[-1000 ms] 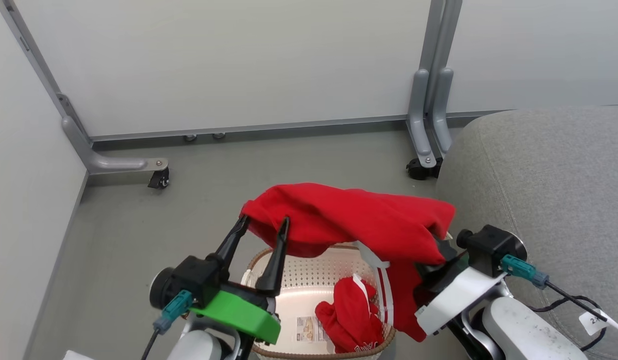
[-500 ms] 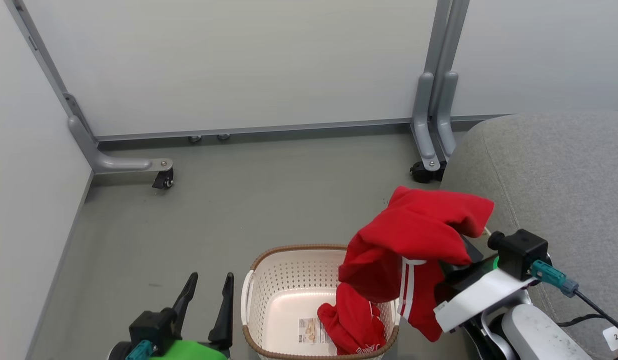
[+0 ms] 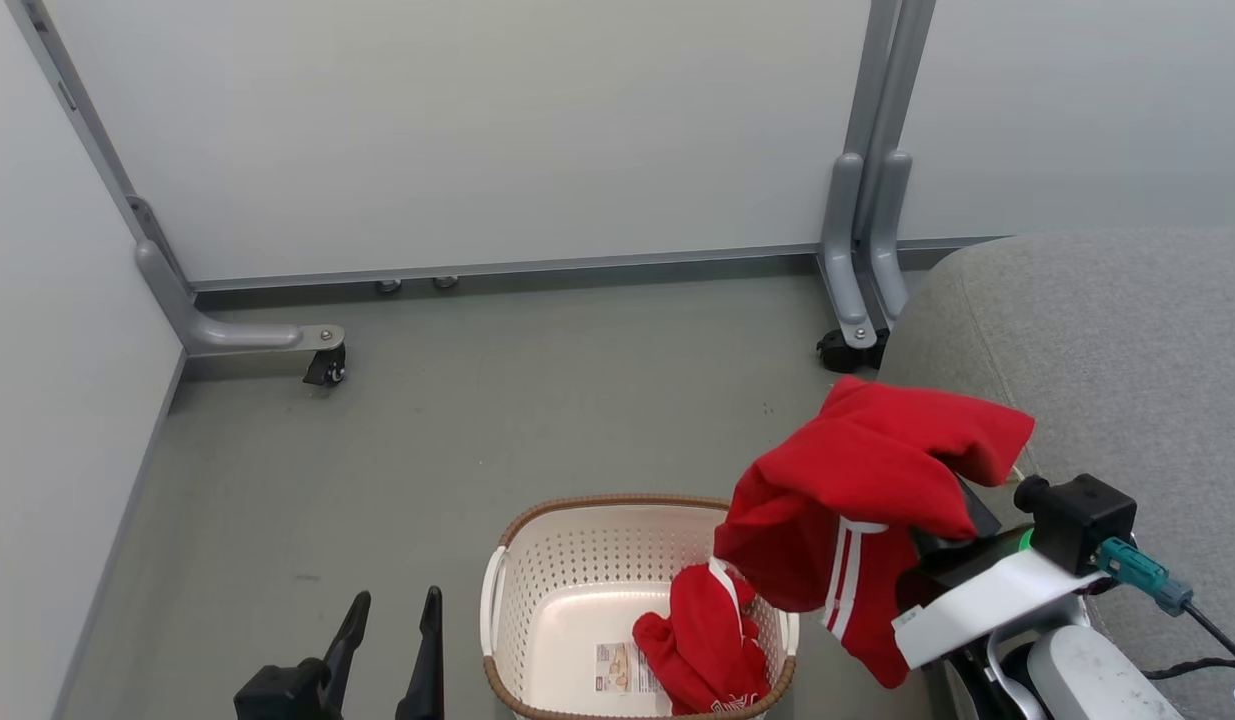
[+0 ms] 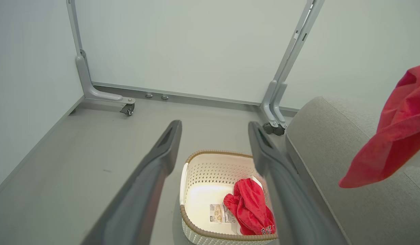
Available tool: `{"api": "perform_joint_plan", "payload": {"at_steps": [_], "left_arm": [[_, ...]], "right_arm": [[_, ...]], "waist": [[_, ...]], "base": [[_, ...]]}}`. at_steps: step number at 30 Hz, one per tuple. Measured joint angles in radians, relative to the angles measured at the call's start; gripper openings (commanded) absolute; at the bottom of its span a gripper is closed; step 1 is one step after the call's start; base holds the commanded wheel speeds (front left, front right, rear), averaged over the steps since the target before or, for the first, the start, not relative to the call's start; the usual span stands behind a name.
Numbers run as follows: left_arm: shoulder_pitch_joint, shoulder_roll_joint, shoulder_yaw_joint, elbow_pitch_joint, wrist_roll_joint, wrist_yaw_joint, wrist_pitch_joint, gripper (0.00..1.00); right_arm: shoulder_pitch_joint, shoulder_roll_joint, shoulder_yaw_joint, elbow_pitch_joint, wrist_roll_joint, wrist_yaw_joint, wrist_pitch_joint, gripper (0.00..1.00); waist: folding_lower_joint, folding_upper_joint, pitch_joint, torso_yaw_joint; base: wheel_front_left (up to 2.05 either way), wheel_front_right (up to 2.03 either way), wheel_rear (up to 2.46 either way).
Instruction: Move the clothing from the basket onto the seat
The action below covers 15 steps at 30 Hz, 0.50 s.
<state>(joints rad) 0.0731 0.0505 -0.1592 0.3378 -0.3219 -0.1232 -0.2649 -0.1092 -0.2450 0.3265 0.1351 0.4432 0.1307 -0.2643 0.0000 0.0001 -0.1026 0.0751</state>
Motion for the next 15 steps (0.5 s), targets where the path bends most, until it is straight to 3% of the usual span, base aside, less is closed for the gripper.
{"api": "perform_joint_plan", "payload": {"at_steps": [15], "left_arm": [[0.009, 0.000, -0.007, -0.029, 0.000, 0.005, 0.000, 1.00]], "right_arm": [[0.003, 0.009, -0.006, -0.005, -0.008, 0.000, 0.000, 0.00]], "waist": [[0.0000, 0.0000, 0.000, -0.009]], "base": [[0.00, 0.00, 0.00]]}}
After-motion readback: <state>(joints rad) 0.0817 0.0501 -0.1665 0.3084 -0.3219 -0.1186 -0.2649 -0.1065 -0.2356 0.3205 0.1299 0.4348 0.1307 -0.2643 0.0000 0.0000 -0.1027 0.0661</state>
